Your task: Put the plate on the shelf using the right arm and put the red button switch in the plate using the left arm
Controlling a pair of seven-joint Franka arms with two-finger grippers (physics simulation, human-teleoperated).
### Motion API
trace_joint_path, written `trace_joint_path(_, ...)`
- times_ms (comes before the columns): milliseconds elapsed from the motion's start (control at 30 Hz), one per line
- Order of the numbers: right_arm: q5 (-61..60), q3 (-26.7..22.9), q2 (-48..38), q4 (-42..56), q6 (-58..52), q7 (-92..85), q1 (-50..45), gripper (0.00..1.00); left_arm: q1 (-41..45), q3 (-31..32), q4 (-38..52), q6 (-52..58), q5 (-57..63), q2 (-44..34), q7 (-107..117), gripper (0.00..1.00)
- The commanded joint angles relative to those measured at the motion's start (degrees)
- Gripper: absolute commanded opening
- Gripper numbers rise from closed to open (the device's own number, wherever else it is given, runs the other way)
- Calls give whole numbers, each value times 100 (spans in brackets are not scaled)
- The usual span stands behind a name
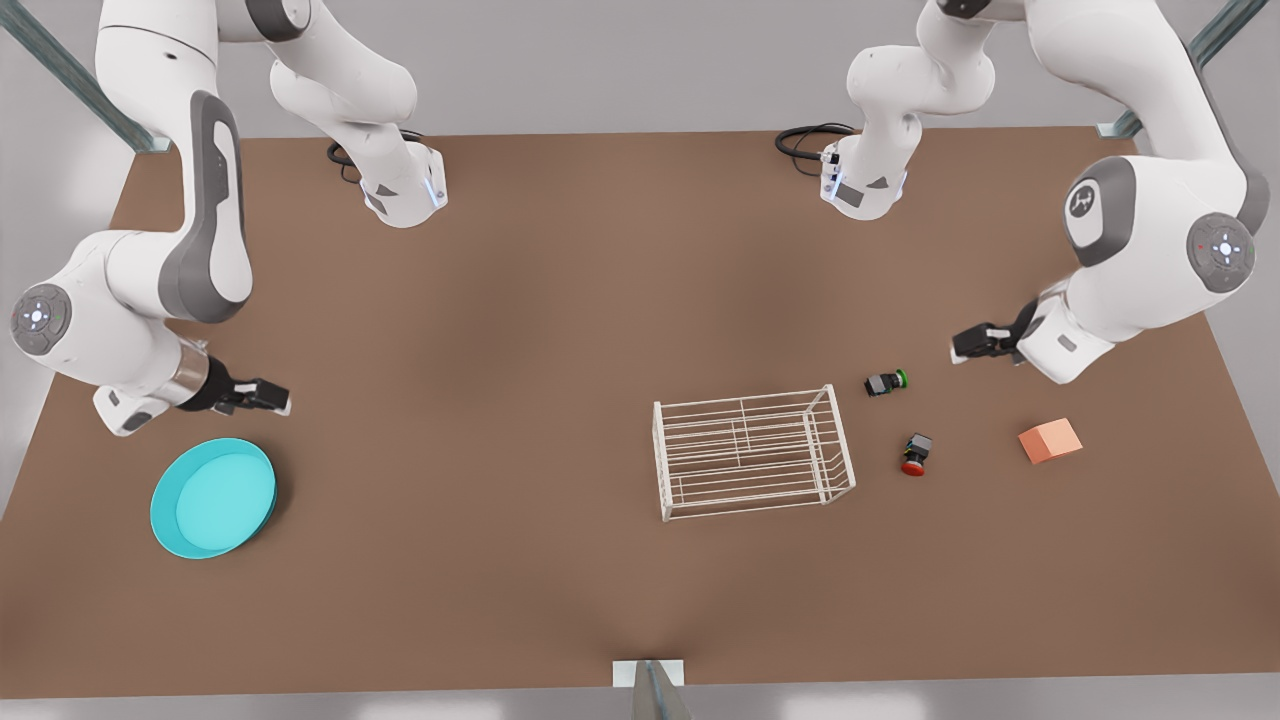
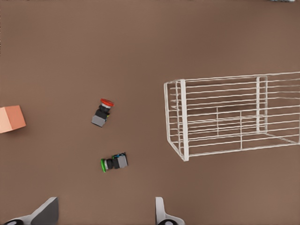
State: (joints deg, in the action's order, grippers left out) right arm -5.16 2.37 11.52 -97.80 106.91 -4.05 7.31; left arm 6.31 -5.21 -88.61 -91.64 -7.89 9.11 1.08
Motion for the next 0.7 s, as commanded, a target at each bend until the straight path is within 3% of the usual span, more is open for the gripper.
trace_joint_path(0,15,0,0,7,286,-368,-1,100,107,29,-25,-232,-2,12,-266,100)
trace_joint_path(167,155,-17,1019,964,330,-2600,728,100,143,29,19,-197,16,206,-407,100)
trace_joint_path(333,173,-8,1941,1957,365,-3023,886,100,257,73,-121,-126,420,214,-398,100)
trace_joint_path(433,-557,0,2724,2485,418,-3611,1229,100,257,73,-130,-74,420,214,-381,100)
trace_joint_path(667,-618,-8,3067,2661,304,-4165,1932,100,248,64,-130,-82,438,214,-380,100)
